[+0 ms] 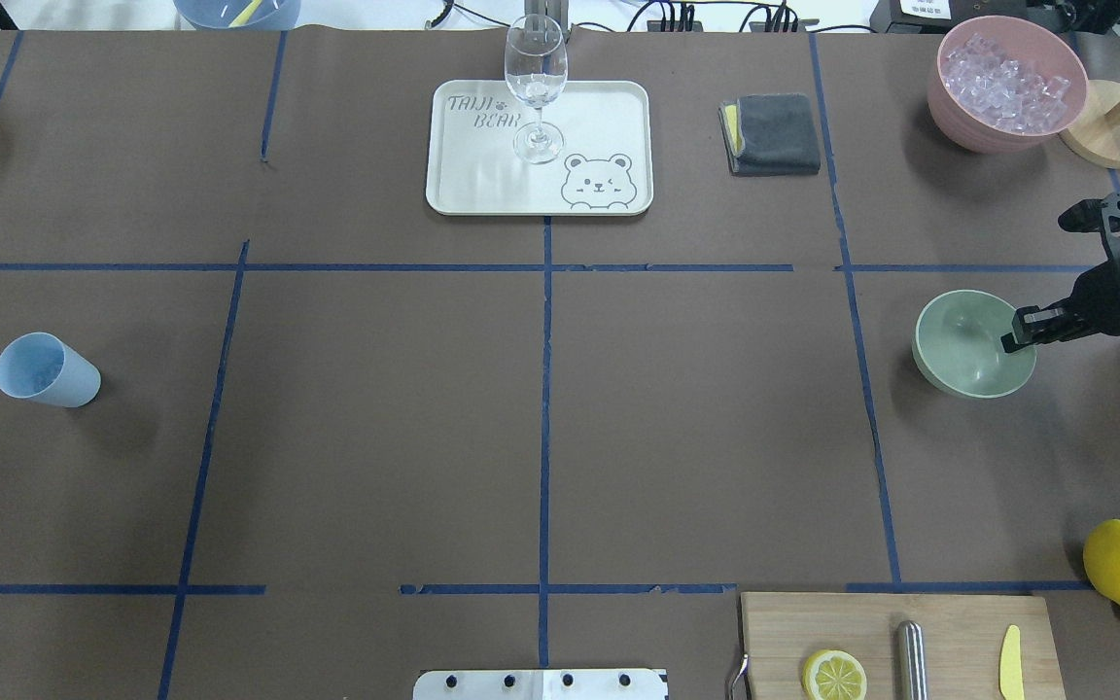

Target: Pour ice into bowl

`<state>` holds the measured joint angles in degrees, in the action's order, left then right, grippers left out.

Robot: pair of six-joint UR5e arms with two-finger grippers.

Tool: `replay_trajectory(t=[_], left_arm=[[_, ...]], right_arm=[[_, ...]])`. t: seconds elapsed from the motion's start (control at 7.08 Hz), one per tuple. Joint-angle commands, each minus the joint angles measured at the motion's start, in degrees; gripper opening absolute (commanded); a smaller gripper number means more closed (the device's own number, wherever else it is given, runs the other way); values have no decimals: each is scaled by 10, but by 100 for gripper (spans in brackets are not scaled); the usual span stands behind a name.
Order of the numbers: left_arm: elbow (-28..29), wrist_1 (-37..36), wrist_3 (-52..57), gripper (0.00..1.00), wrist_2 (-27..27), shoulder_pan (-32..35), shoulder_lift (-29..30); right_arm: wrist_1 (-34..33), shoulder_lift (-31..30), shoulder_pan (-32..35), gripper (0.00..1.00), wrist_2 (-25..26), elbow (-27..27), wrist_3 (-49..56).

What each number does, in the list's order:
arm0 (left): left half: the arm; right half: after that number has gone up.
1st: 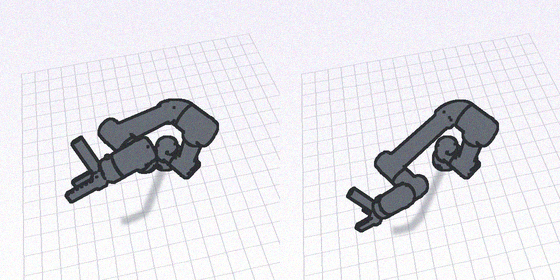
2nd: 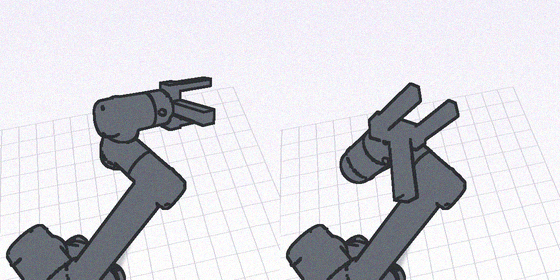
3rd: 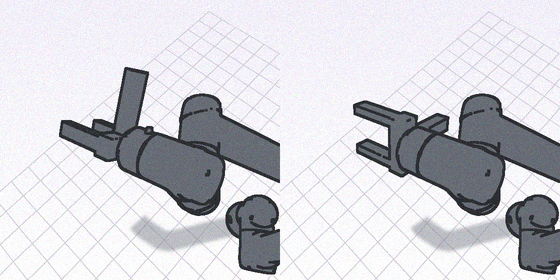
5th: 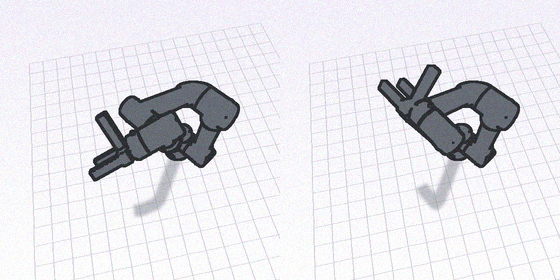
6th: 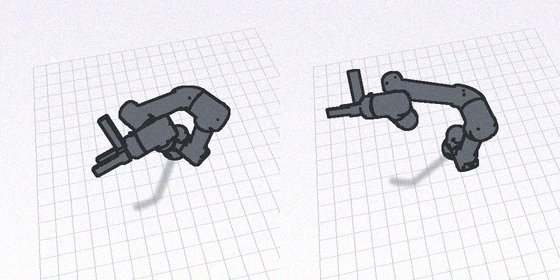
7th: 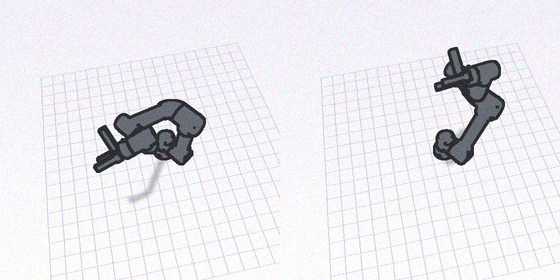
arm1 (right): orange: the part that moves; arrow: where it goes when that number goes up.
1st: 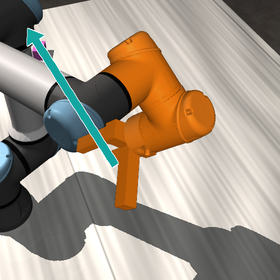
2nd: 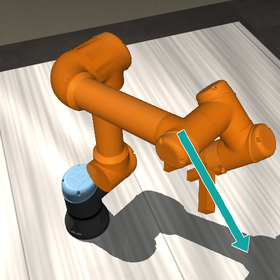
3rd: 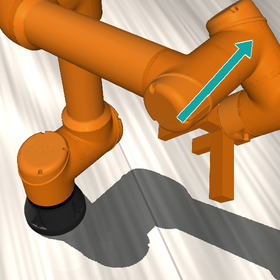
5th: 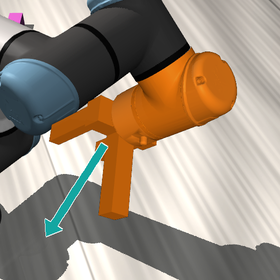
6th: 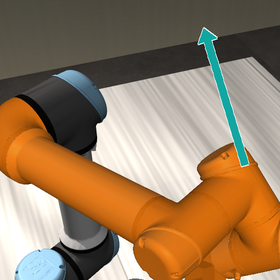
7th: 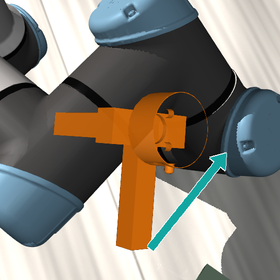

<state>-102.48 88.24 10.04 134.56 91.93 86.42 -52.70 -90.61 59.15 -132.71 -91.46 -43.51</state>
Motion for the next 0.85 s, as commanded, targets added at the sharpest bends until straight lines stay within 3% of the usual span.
replay_trajectory(t=[0.0, 0.14, 0.42, 0.57, 0.71], left_arm=[[-1, 0, 1, 100, 0, 0, 1], [-1, 0, 2, 100, 0, 0, 1], [-1, 1, 2, 100, 0, -1, 1], [-1, 1, 2, 100, 0, -1, 2], [-2, 1, 2, 100, 0, -1, 2]], right_arm=[[0, 7, -27, 0, -3, -76, -139], [0, 17, -63, 0, 4, -100, -194], [-7, 121, -177, 0, 90, -108, -355], [-56, 186, -240, 0, 141, -107, -420], [-146, 277, -303, 0, 213, -91, -444]])
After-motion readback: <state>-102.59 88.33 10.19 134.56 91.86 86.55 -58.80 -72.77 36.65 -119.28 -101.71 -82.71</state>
